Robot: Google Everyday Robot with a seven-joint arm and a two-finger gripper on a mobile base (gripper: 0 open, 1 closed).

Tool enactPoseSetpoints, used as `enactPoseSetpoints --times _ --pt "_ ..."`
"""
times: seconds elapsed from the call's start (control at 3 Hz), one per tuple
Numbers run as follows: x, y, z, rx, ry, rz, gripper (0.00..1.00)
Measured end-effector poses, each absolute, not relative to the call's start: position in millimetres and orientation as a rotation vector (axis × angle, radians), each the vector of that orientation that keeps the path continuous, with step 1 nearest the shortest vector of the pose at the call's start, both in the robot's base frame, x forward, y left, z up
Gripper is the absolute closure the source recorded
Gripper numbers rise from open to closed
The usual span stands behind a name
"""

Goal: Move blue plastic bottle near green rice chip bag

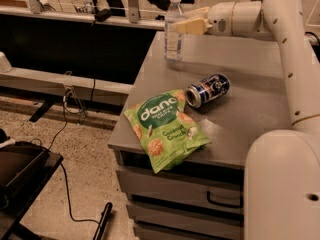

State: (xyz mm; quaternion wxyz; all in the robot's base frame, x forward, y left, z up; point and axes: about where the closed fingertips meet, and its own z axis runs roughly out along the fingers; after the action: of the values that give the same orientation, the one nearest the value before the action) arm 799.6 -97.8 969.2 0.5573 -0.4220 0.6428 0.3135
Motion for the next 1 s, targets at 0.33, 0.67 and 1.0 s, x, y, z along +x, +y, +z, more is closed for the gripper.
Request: enactPoseSetpoints --times 0.33,0.67,1.0 --pt "778 -97 964 -1.005 1.485 0.781 1.0" --pt "751 -94 955 -1.017 1.471 0.802 1.0" --pt "723 -90 947 -1.049 1.465 0.788 1.0"
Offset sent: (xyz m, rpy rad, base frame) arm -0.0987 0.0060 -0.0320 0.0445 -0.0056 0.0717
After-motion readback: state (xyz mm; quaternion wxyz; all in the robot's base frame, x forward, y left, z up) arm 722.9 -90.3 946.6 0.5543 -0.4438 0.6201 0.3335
